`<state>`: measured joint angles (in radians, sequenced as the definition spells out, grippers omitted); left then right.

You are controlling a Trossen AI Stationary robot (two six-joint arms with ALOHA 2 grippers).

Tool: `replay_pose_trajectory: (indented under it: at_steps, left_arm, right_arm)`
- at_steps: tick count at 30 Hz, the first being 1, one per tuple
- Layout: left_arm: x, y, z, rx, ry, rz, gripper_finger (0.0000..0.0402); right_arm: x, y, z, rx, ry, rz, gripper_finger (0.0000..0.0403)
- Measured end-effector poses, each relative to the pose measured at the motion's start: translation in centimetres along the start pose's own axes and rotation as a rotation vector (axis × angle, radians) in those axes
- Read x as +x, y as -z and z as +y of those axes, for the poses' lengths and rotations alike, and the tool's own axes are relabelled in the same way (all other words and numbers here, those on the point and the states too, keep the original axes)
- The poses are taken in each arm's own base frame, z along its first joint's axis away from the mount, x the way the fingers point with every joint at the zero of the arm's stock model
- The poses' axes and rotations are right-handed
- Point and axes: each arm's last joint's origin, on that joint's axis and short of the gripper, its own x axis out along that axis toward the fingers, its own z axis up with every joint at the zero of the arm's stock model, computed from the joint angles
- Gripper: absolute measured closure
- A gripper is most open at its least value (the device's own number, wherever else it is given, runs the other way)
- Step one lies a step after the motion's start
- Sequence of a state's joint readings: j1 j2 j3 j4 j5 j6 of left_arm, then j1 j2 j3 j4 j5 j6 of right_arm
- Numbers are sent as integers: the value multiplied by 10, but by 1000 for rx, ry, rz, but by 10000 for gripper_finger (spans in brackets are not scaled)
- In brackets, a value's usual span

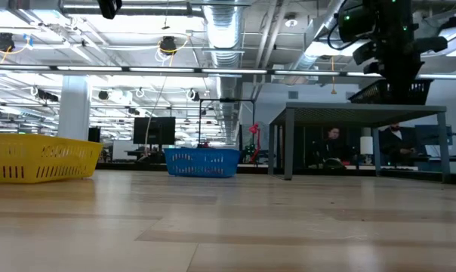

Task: Pick & Place Office Desk Supplies
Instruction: Put the black bin with the yellow crayon boxes on the shelf

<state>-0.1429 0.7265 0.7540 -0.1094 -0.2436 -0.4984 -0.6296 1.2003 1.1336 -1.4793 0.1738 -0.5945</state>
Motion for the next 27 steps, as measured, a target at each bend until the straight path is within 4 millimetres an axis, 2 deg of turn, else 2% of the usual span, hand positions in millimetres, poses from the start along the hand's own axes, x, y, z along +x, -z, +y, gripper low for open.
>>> replay_pose_trajectory:
  at_steps: [14, 19, 27]
  left_arm:
    - [0, 0, 0, 0, 0, 0, 229]
    - [0, 0, 0, 0, 0, 1, 229]
    - [0, 0, 0, 0, 4, 3, 229]
  right_arm:
    - [0, -1, 0, 4, -8, -12, 395]
    - [1, 1, 1, 17, -32, -4, 362]
    - [0, 2, 3, 69, -61, 1, 283]
